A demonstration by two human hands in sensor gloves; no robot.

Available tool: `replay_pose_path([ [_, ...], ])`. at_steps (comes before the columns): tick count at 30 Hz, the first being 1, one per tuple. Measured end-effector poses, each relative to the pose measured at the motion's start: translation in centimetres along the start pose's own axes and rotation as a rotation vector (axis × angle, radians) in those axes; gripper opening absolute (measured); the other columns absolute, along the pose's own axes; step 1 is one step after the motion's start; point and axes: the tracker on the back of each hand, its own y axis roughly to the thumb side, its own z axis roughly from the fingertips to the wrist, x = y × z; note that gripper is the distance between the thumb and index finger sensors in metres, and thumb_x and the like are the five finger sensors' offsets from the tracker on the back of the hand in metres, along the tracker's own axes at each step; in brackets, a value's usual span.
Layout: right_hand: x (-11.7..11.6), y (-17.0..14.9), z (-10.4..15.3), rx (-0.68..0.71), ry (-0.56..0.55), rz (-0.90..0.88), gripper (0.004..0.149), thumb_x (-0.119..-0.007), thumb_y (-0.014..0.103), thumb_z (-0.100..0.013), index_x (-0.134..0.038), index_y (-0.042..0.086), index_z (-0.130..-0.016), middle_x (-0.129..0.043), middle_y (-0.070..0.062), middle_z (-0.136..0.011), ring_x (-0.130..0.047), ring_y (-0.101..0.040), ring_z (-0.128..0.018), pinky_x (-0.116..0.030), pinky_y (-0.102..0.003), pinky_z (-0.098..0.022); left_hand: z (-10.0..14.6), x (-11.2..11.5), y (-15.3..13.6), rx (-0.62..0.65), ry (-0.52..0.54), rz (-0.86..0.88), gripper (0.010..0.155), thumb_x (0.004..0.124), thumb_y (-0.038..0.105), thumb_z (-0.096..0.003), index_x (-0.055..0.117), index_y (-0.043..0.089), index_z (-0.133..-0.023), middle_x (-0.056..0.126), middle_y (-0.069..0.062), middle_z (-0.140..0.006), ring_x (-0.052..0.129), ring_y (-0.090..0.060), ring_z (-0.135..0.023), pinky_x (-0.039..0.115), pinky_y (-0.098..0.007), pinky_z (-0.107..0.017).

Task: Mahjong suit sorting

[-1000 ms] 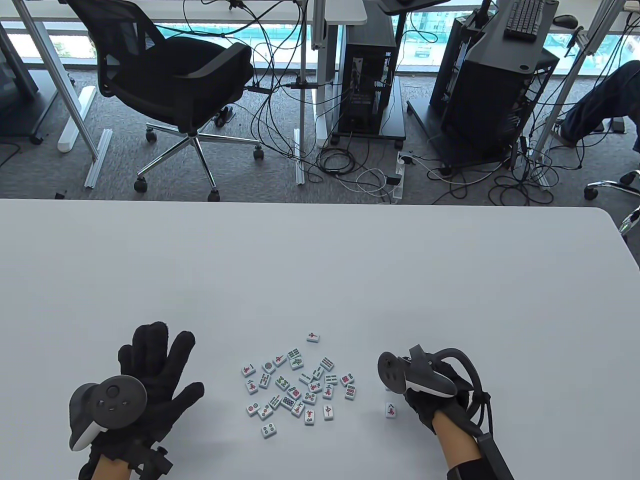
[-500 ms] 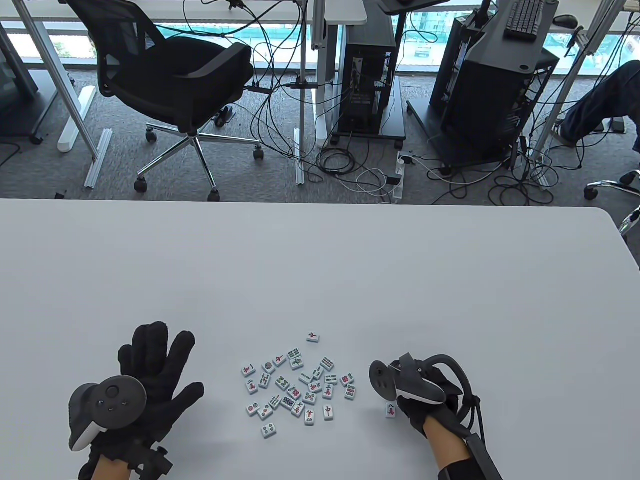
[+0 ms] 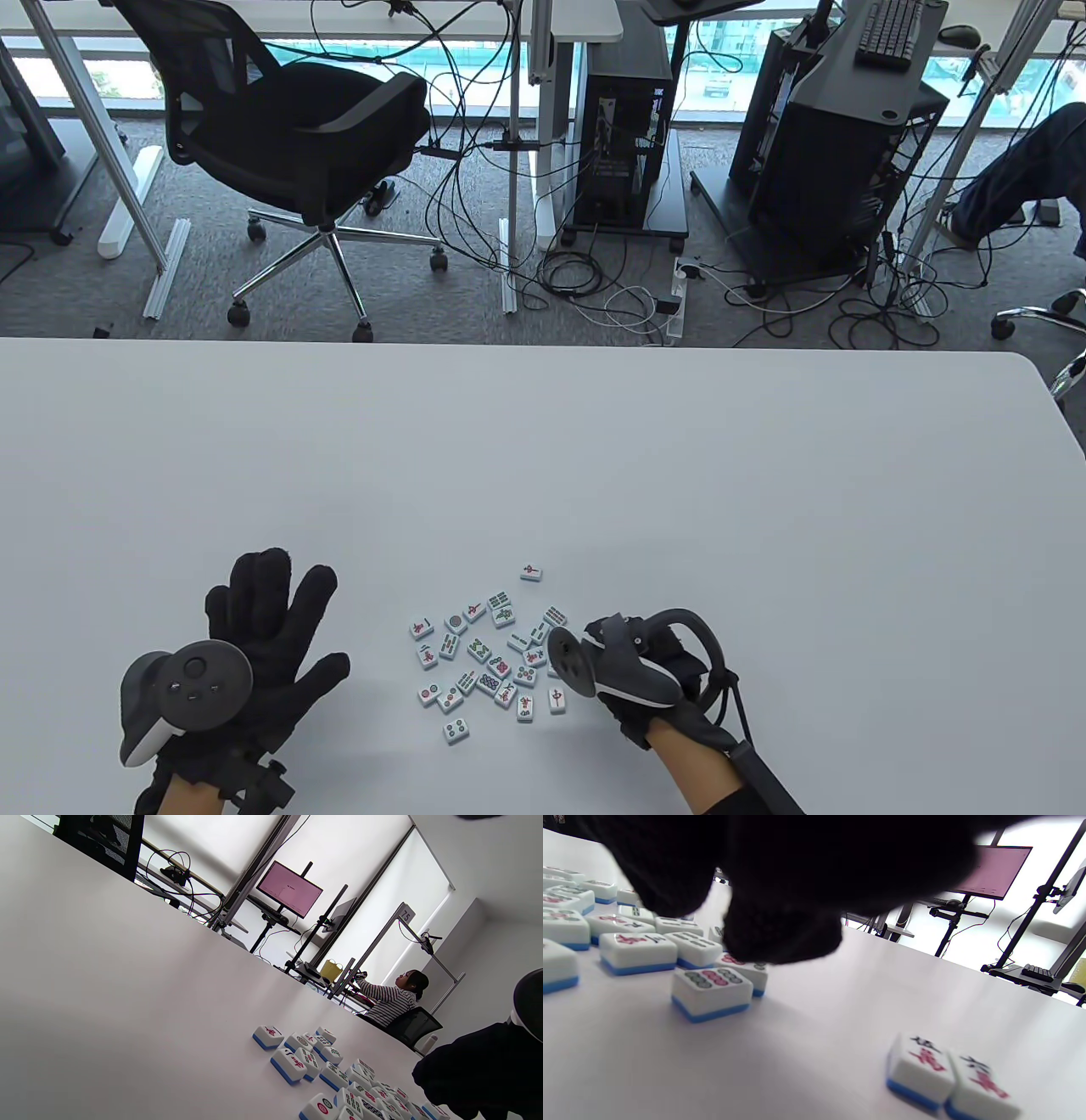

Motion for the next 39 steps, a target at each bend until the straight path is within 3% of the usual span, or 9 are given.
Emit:
replay_pose_path([
  [5, -0.4, 1.4, -1.4, -0.068, 0.052, -0.007, 0.052, -0.078, 0.049, -0.04, -0.092, 0.005, -0.063, -0.098, -0.002, -0.024, -0.087, -0.009, 0.002, -0.079, -0.025, 0.002, 0.0, 0.1, 0.1, 0.004, -0.007, -0.001, 0.081, 0.055, 0.076, -0.0459, 0.014, 0.048, -0.11, -0.018, 0.019, -0.108, -0.024, -0.013, -0.104, -0.014, -0.051, -0.069],
  [10, -0.7, 2.2, -1.9, -0.068, 0.039, 0.104, 0.05, -0.078, 0.049, -0.038, -0.093, 0.006, -0.059, -0.097, 0.0, -0.021, -0.085, -0.007, 0.004, -0.079, -0.024, 0.003, -0.1, 0.2, 0.1, 0.003, -0.012, 0.0, 0.081, 0.055, 0.076, -0.0458, 0.014, 0.048, -0.11, -0.018, 0.019, -0.108, -0.024, -0.013, -0.104, -0.014, -0.051, -0.069],
  [21, -0.8, 2.2, 1.7, 0.036, 0.044, 0.103, 0.047, -0.08, 0.046, -0.037, -0.093, 0.007, -0.059, -0.096, 0.001, -0.021, -0.086, -0.006, 0.003, -0.079, -0.024, 0.002, -0.1, 0.1, 0.1, -0.002, -0.013, 0.001, 0.081, 0.055, 0.076, -0.046, 0.015, 0.048, -0.11, -0.018, 0.019, -0.108, -0.024, -0.013, -0.104, -0.014, -0.051, -0.069],
  [23, -0.7, 2.4, 2.3, 0.071, 0.034, 0.121, 0.047, -0.081, 0.046, -0.037, -0.092, 0.007, -0.061, -0.097, 0.001, -0.022, -0.086, -0.007, 0.002, -0.08, -0.024, 0.001, -0.1, 0.2, 0.1, -0.003, -0.016, -0.002, 0.081, 0.055, 0.076, -0.046, 0.014, 0.048, -0.11, -0.018, 0.019, -0.108, -0.024, -0.013, -0.104, -0.014, -0.051, -0.069],
  [27, -0.1, 2.3, 3.6, 0.204, -0.038, 0.086, 0.05, -0.084, 0.041, -0.036, -0.087, 0.011, -0.075, -0.098, -0.001, -0.03, -0.089, -0.009, -0.004, -0.081, -0.026, -0.004, -0.1, 0.2, 0.1, -0.004, -0.017, -0.003, 0.081, 0.055, 0.076, -0.0459, 0.014, 0.048, -0.11, -0.018, 0.019, -0.108, -0.024, -0.012, -0.104, -0.014, -0.051, -0.069],
  [32, -0.2, 2.2, 3.9, 0.283, 0.105, 0.006, 0.057, -0.086, 0.039, -0.036, -0.079, 0.013, -0.086, -0.098, -0.002, -0.035, -0.09, -0.01, -0.008, -0.082, -0.027, -0.007, -0.1, 0.2, 0.1, -0.006, -0.02, 0.0, 0.081, 0.055, 0.076, -0.0459, 0.015, 0.048, -0.11, -0.018, 0.019, -0.108, -0.024, -0.013, -0.105, -0.014, -0.051, -0.069],
  [39, -1.5, 3.4, 3.4, 0.282, 0.092, 0.118, 0.056, -0.085, 0.038, -0.035, -0.081, 0.009, -0.083, -0.097, 0.0, -0.029, -0.088, -0.008, -0.003, -0.081, -0.025, -0.003, -0.1, 0.2, 0.1, -0.006, -0.023, -0.004, 0.081, 0.055, 0.076, -0.0459, 0.015, 0.048, -0.11, -0.018, 0.019, -0.108, -0.024, -0.013, -0.105, -0.014, -0.051, -0.069],
])
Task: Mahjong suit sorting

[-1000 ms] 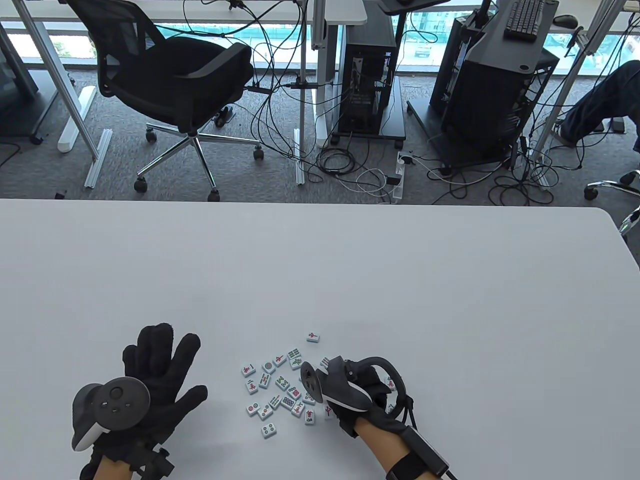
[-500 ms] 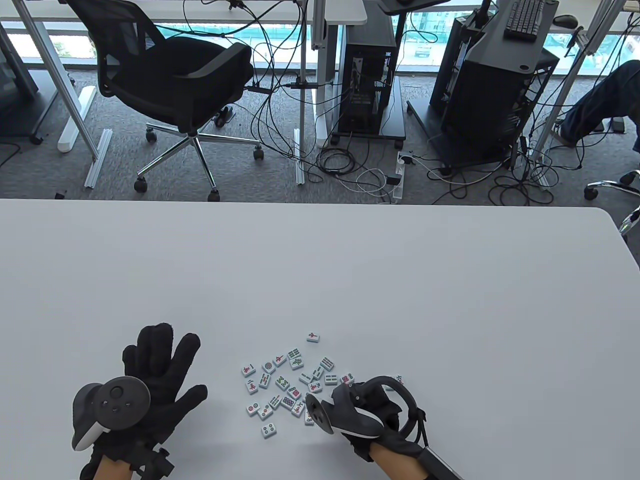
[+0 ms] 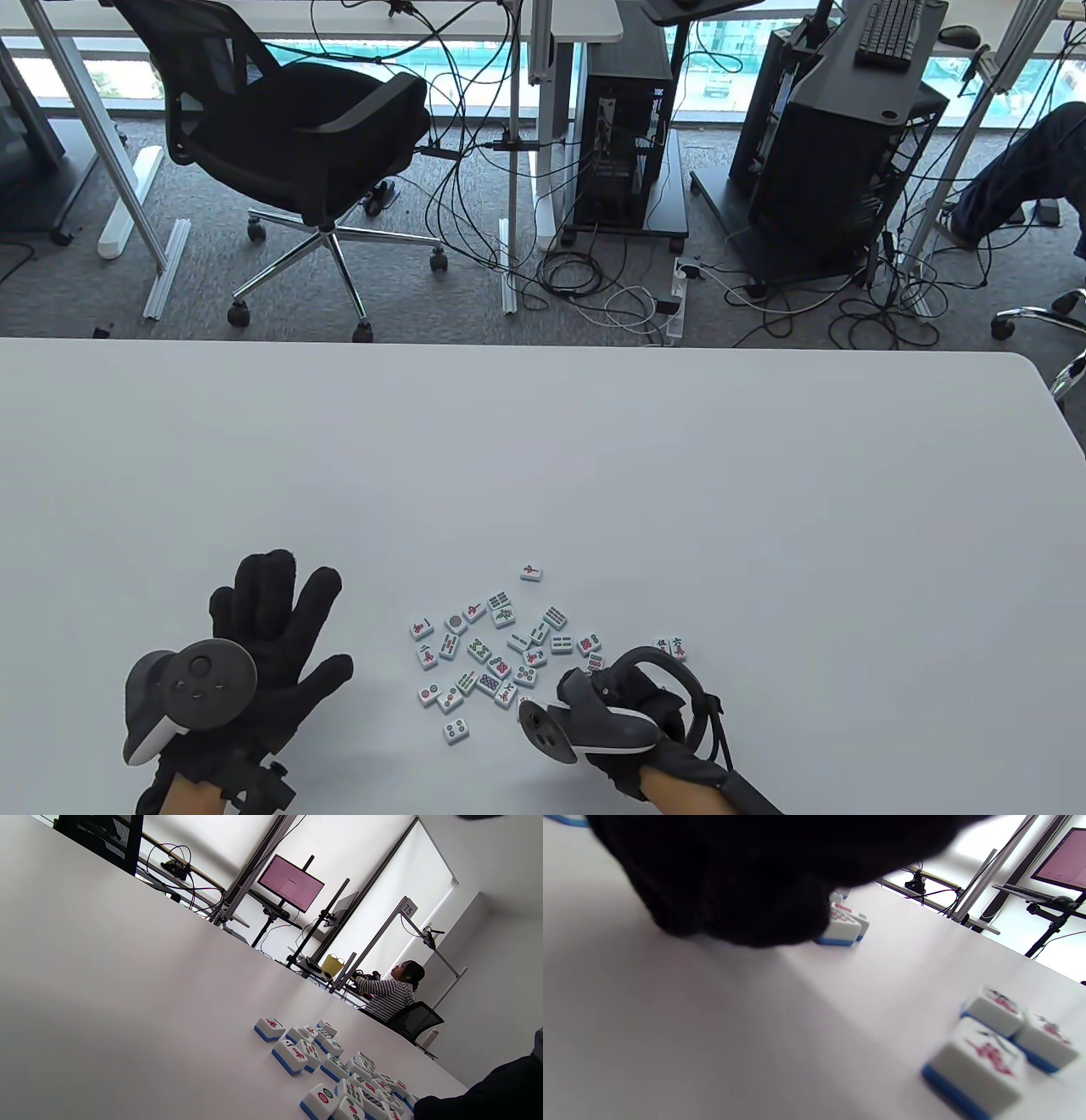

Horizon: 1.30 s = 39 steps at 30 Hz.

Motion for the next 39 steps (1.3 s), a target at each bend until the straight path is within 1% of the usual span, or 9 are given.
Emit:
replay_pose_path([
  [5, 0.0, -0.4, -0.4, -0.005, 0.024, -0.097, 0.057, -0.088, 0.036, -0.034, -0.081, 0.005, -0.081, -0.097, -0.001, -0.028, -0.088, -0.008, -0.002, -0.081, -0.025, -0.002, 0.0, 0.0, 0.1, 0.003, 0.002, 0.004, 0.081, 0.055, 0.076, -0.0458, 0.015, 0.048, -0.11, -0.018, 0.019, -0.109, -0.023, -0.013, -0.105, -0.014, -0.051, -0.069],
  [10, 0.8, -1.4, -0.2, 0.008, -0.04, -0.167, 0.057, -0.092, 0.034, -0.032, -0.082, 0.006, -0.08, -0.098, -0.003, -0.028, -0.088, -0.009, -0.003, -0.081, -0.027, -0.003, 0.0, -0.1, 0.0, 0.008, 0.009, 0.01, 0.081, 0.055, 0.076, -0.0459, 0.015, 0.048, -0.11, -0.018, 0.019, -0.108, -0.024, -0.013, -0.105, -0.014, -0.051, -0.069],
  [14, 4.5, -5.5, -0.2, -0.101, -0.198, -0.195, 0.057, -0.091, 0.033, -0.032, -0.082, 0.008, -0.082, -0.098, -0.003, -0.031, -0.09, -0.011, -0.006, -0.083, -0.028, -0.006, 0.0, -0.1, 0.0, 0.006, 0.01, 0.016, 0.081, 0.055, 0.076, -0.0459, 0.015, 0.048, -0.11, -0.018, 0.019, -0.109, -0.023, -0.013, -0.105, -0.014, -0.051, -0.069],
  [18, 6.1, -10.0, -1.5, -0.22, -0.167, -0.037, 0.057, -0.091, 0.033, -0.032, -0.081, 0.01, -0.083, -0.098, -0.003, -0.033, -0.091, -0.011, -0.007, -0.083, -0.028, -0.007, 0.0, -0.1, 0.1, 0.005, 0.003, 0.011, 0.081, 0.055, 0.076, -0.0458, 0.015, 0.048, -0.11, -0.018, 0.019, -0.109, -0.023, -0.013, -0.105, -0.014, -0.051, -0.069],
  [22, 4.5, -12.9, -2.8, -0.29, -0.071, -0.028, 0.056, -0.091, 0.033, -0.032, -0.081, 0.011, -0.083, -0.098, -0.003, -0.034, -0.091, -0.011, -0.008, -0.083, -0.028, -0.008, 0.0, -0.1, 0.0, 0.003, 0.004, 0.014, 0.081, 0.055, 0.076, -0.0458, 0.015, 0.048, -0.11, -0.017, 0.019, -0.109, -0.023, -0.013, -0.105, -0.014, -0.051, -0.069],
  [25, 2.0, -14.2, -3.2, -0.314, -0.006, -0.037, 0.056, -0.09, 0.033, -0.032, -0.081, 0.011, -0.083, -0.098, -0.003, -0.034, -0.091, -0.011, -0.009, -0.084, -0.028, -0.008, 0.0, -0.2, 0.0, 0.004, 0.012, 0.013, 0.081, 0.055, 0.076, -0.046, 0.015, 0.048, -0.11, -0.017, 0.019, -0.109, -0.023, -0.013, -0.105, -0.014, -0.051, -0.069],
  [28, -0.1, -14.3, -3.3, -0.314, 0.046, -0.008, 0.056, -0.09, 0.033, -0.032, -0.081, 0.012, -0.083, -0.099, -0.002, -0.035, -0.092, -0.011, -0.01, -0.085, -0.028, -0.009, 0.0, -0.2, 0.0, 0.004, 0.013, 0.016, 0.081, 0.055, 0.076, -0.0459, 0.015, 0.048, -0.11, -0.017, 0.019, -0.109, -0.023, -0.012, -0.105, -0.014, -0.05, -0.069],
  [33, -2.3, -14.0, -3.4, -0.309, 0.092, -0.062, 0.055, -0.09, 0.033, -0.033, -0.082, 0.013, -0.083, -0.099, -0.002, -0.037, -0.093, -0.012, -0.011, -0.085, -0.028, -0.01, 0.0, -0.3, 0.0, -0.001, 0.011, 0.013, 0.081, 0.055, 0.076, -0.046, 0.015, 0.048, -0.11, -0.017, 0.019, -0.109, -0.023, -0.013, -0.105, -0.014, -0.051, -0.069],
  [39, -3.2, -13.9, -3.8, -0.298, 0.147, -0.075, 0.053, -0.089, 0.033, -0.034, -0.082, 0.015, -0.083, -0.099, -0.002, -0.04, -0.094, -0.013, -0.014, -0.086, -0.029, -0.012, 0.0, -0.3, 0.0, -0.005, 0.011, 0.011, 0.081, 0.055, 0.076, -0.046, 0.015, 0.048, -0.11, -0.017, 0.019, -0.109, -0.023, -0.012, -0.105, -0.014, -0.05, -0.069],
])
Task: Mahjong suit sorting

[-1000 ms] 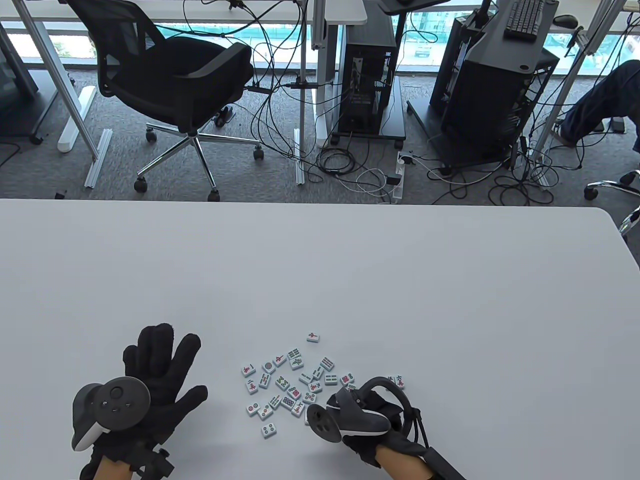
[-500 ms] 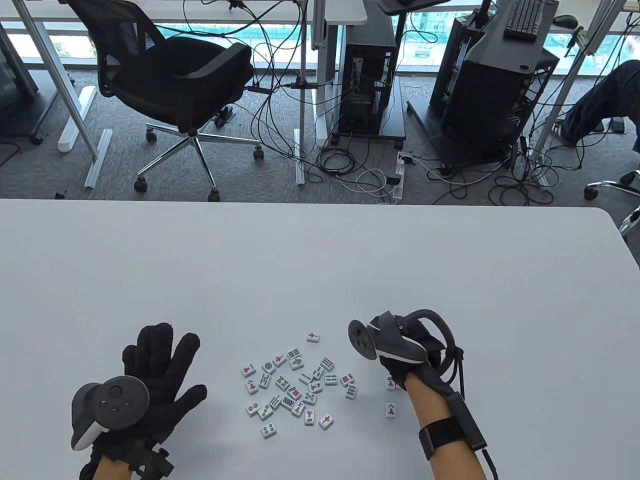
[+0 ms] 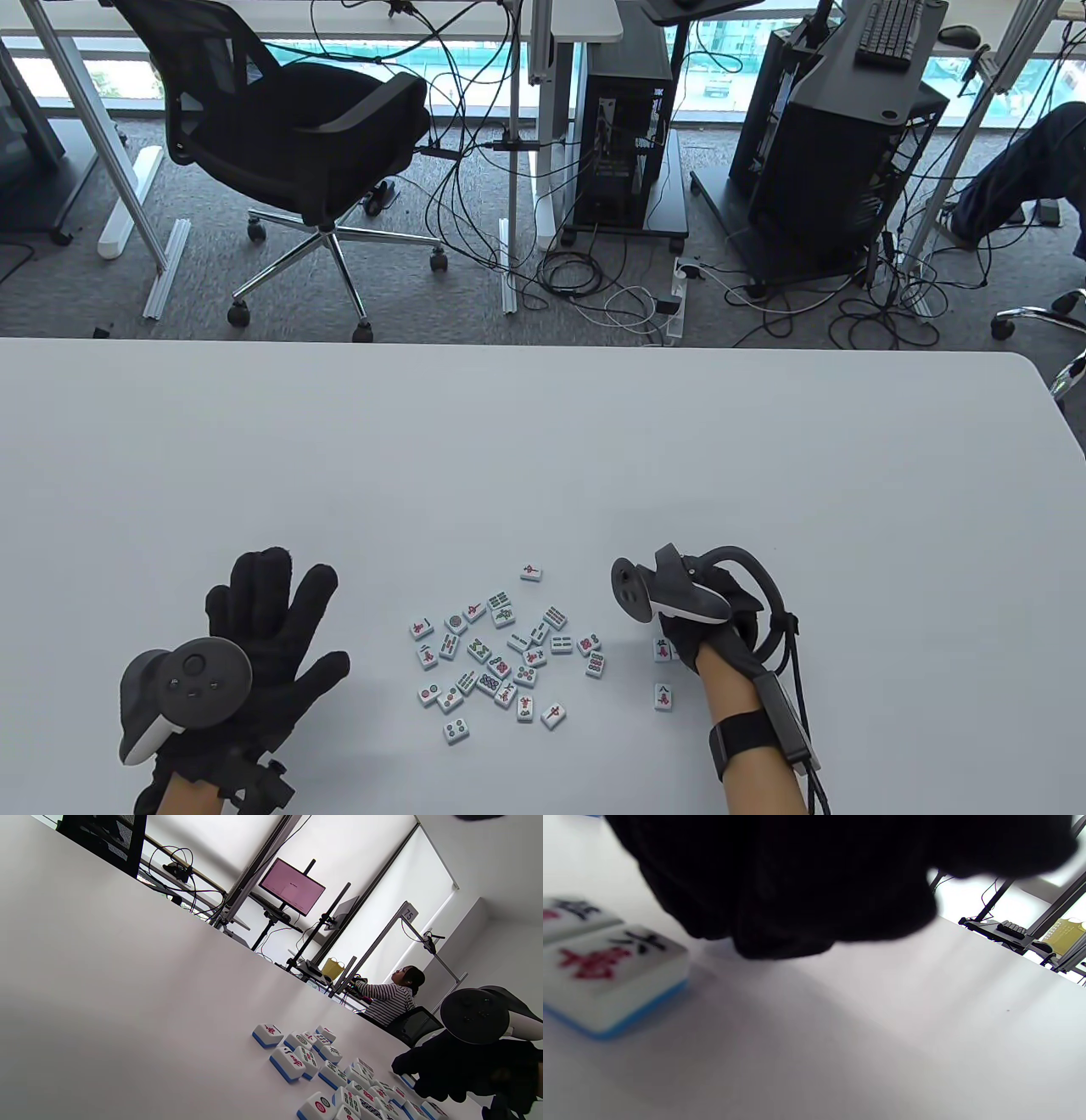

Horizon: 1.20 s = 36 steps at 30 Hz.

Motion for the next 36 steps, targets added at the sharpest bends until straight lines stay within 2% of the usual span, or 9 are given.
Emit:
replay_pose_path([
  [4, -0.2, 0.4, -0.1, 0.0, 0.044, 0.022, 0.053, -0.087, 0.032, -0.036, -0.079, 0.014, -0.085, -0.098, -0.002, -0.045, -0.095, -0.013, -0.018, -0.086, -0.03, -0.015, 0.0, -0.1, 0.0, -0.004, 0.003, 0.003, 0.081, 0.055, 0.076, -0.046, 0.015, 0.048, -0.11, -0.017, 0.019, -0.109, -0.023, -0.012, -0.105, -0.014, -0.05, -0.07],
  [8, 0.8, 0.6, 0.4, -0.019, 0.073, 0.023, 0.057, -0.086, 0.032, -0.038, -0.074, 0.018, -0.091, -0.098, -0.004, -0.049, -0.095, -0.014, -0.021, -0.086, -0.03, -0.017, 0.0, -0.2, -0.1, -0.003, 0.008, 0.007, 0.081, 0.055, 0.076, -0.046, 0.015, 0.048, -0.11, -0.017, 0.019, -0.109, -0.023, -0.012, -0.105, -0.014, -0.05, -0.07],
  [11, 2.4, 1.4, 1.5, 0.0, 0.008, 0.001, 0.055, -0.085, 0.034, -0.038, -0.076, 0.015, -0.089, -0.098, -0.004, -0.049, -0.095, -0.015, -0.021, -0.086, -0.03, -0.017, 0.0, -0.1, 0.0, -0.001, 0.006, 0.005, 0.081, 0.055, 0.076, -0.046, 0.015, 0.048, -0.11, -0.017, 0.019, -0.109, -0.024, -0.012, -0.105, -0.014, -0.05, -0.07],
  [14, 4.2, 3.6, 3.2, 0.072, -0.134, -0.019, 0.05, -0.083, 0.037, -0.039, -0.083, 0.011, -0.081, -0.098, -0.004, -0.047, -0.095, -0.014, -0.019, -0.086, -0.03, -0.015, 0.0, -0.1, 0.0, 0.001, 0.002, 0.001, 0.081, 0.055, 0.076, -0.0459, 0.015, 0.048, -0.11, -0.017, 0.019, -0.109, -0.024, -0.012, -0.105, -0.014, -0.05, -0.07],
  [18, 5.4, 8.3, 5.3, 0.213, -0.225, -0.059, 0.046, -0.083, 0.04, -0.038, -0.088, 0.01, -0.072, -0.099, -0.003, -0.039, -0.094, -0.013, -0.012, -0.085, -0.029, -0.01, 0.0, 0.0, 0.0, 0.004, -0.003, -0.003, 0.081, 0.055, 0.076, -0.046, 0.015, 0.048, -0.11, -0.017, 0.019, -0.109, -0.023, -0.013, -0.105, -0.014, -0.05, -0.07],
  [22, 5.0, 13.2, 6.4, 0.3, -0.261, 0.058, 0.046, -0.082, 0.043, -0.037, -0.09, 0.01, -0.067, -0.099, -0.002, -0.034, -0.092, -0.012, -0.008, -0.084, -0.028, -0.007, 0.0, 0.1, 0.1, 0.011, -0.006, -0.006, 0.081, 0.055, 0.076, -0.0459, 0.015, 0.048, -0.11, -0.017, 0.019, -0.109, -0.023, -0.013, -0.105, -0.014, -0.05, -0.069],
  [25, 4.4, 15.4, 6.6, 0.314, -0.32, 0.176, 0.045, -0.081, 0.045, -0.037, -0.091, 0.011, -0.064, -0.099, 0.0, -0.03, -0.091, -0.01, -0.005, -0.083, -0.027, -0.005, 0.0, 0.1, 0.2, 0.017, -0.002, -0.007, 0.081, 0.055, 0.076, -0.046, 0.015, 0.048, -0.11, -0.017, 0.019, -0.109, -0.024, -0.013, -0.105, -0.014, -0.05, -0.069],
  [30, 4.0, 16.4, 6.7, 0.332, -0.315, 0.184, 0.043, -0.081, 0.044, -0.037, -0.091, 0.01, -0.062, -0.098, 0.0, -0.027, -0.089, -0.009, -0.002, -0.082, -0.026, -0.003, 0.1, 0.1, 0.3, 0.021, 0.0, -0.005, 0.081, 0.055, 0.076, -0.046, 0.015, 0.048, -0.11, -0.017, 0.019, -0.109, -0.024, -0.013, -0.104, -0.014, -0.05, -0.069],
  [36, 3.9, 17.2, 8.7, 0.388, -0.251, 0.114, 0.043, -0.081, 0.043, -0.038, -0.092, 0.01, -0.064, -0.098, -0.001, -0.029, -0.089, -0.01, -0.003, -0.082, -0.027, -0.003, 0.1, 0.2, 0.3, 0.021, -0.003, -0.006, 0.081, 0.055, 0.076, -0.0461, 0.015, 0.048, -0.11, -0.017, 0.019, -0.109, -0.024, -0.013, -0.104, -0.014, -0.05, -0.069],
])
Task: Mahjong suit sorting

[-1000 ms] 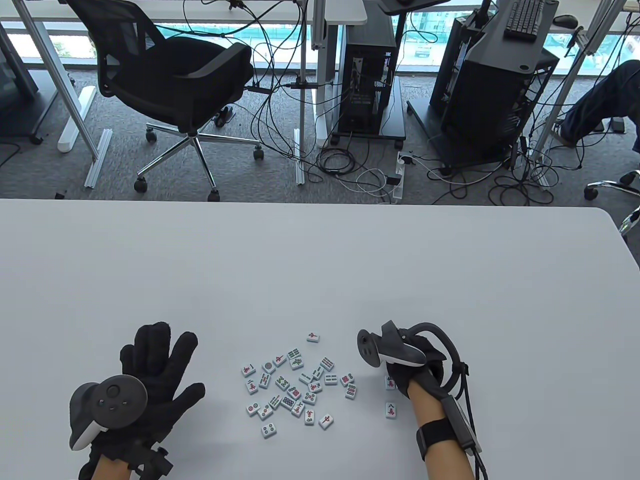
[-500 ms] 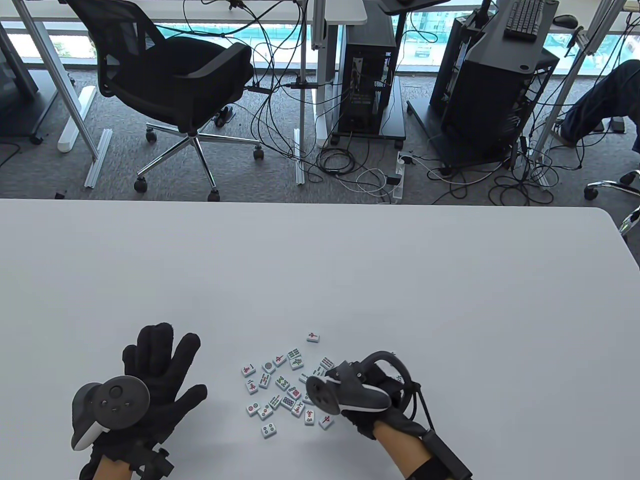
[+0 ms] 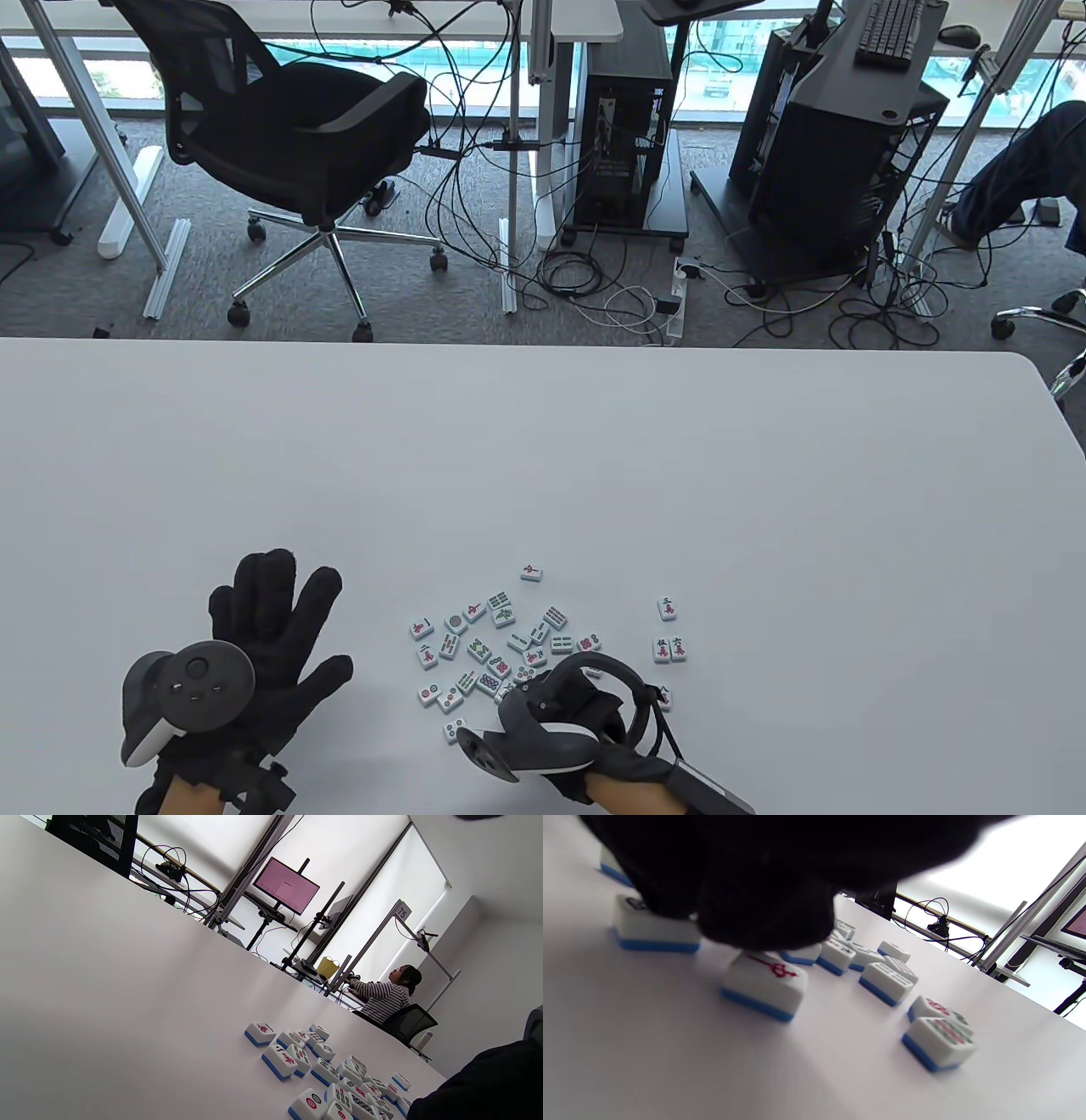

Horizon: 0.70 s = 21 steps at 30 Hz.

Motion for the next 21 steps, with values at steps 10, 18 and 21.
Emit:
replay_pose_path([
  [10, 0.3, 1.7, 1.6, 0.231, -0.016, 0.054, 0.053, -0.087, 0.032, -0.037, -0.078, 0.019, -0.088, -0.098, -0.003, -0.042, -0.093, -0.012, -0.014, -0.084, -0.028, -0.012, 0.0, 0.1, 0.0, -0.005, -0.007, -0.007, 0.081, 0.055, 0.076, -0.046, 0.015, 0.048, -0.11, -0.017, 0.019, -0.109, -0.024, -0.013, -0.105, -0.014, -0.05, -0.069],
  [18, -0.7, 0.6, 0.4, 0.146, -0.027, -0.13, 0.047, -0.08, 0.044, -0.037, -0.091, 0.007, -0.064, -0.099, -0.001, -0.026, -0.088, -0.009, 0.0, -0.081, -0.026, -0.001, 0.0, 0.0, 0.0, -0.005, -0.002, -0.004, 0.081, 0.055, 0.076, -0.046, 0.015, 0.048, -0.11, -0.018, 0.019, -0.109, -0.024, -0.013, -0.104, -0.014, -0.05, -0.069],
  [21, -0.7, 0.0, 0.5, 0.125, 0.019, -0.201, 0.051, -0.078, 0.048, -0.037, -0.092, 0.006, -0.063, -0.099, -0.002, -0.025, -0.089, -0.01, 0.0, -0.081, -0.027, -0.001, 0.0, 0.0, 0.0, -0.003, 0.0, 0.0, 0.081, 0.055, 0.076, -0.046, 0.015, 0.048, -0.11, -0.018, 0.019, -0.109, -0.024, -0.013, -0.104, -0.014, -0.05, -0.069],
])
